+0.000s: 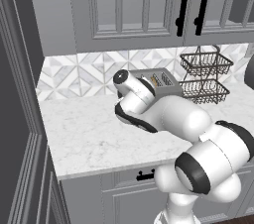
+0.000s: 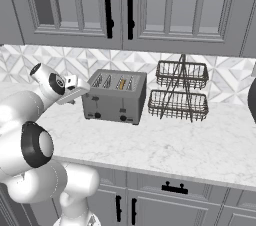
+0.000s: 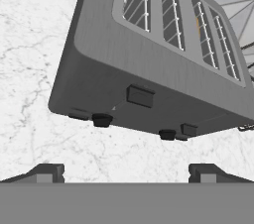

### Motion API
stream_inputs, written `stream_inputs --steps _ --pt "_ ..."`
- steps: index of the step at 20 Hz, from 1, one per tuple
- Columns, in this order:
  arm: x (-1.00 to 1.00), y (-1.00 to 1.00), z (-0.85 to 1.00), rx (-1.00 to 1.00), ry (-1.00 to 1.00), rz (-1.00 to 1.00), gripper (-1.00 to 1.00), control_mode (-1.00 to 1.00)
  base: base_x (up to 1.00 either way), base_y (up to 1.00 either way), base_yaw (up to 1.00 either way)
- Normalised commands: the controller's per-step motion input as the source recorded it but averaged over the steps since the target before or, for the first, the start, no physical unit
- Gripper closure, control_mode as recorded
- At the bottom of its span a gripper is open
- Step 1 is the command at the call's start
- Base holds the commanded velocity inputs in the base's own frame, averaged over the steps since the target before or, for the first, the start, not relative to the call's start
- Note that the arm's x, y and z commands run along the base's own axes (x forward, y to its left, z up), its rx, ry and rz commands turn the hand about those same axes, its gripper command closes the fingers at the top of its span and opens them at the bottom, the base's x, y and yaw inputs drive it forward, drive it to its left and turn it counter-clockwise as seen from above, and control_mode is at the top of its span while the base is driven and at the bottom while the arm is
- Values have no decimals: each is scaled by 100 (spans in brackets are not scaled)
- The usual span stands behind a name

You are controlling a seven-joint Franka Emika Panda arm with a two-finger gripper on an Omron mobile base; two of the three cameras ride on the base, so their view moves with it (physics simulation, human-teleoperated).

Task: Start the toaster. Once the lever pops up, take the bread to the plate on the dining counter.

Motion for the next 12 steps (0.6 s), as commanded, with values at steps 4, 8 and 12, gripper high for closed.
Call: stream_inputs --steps 4,8,12 --pt "0 0 0 0 0 0 -100 -100 0 0 0" --pt "0 0 0 0 0 0 -100 -100 0 0 0" --pt "0 0 0 0 0 0 -100 -100 0 0 0"
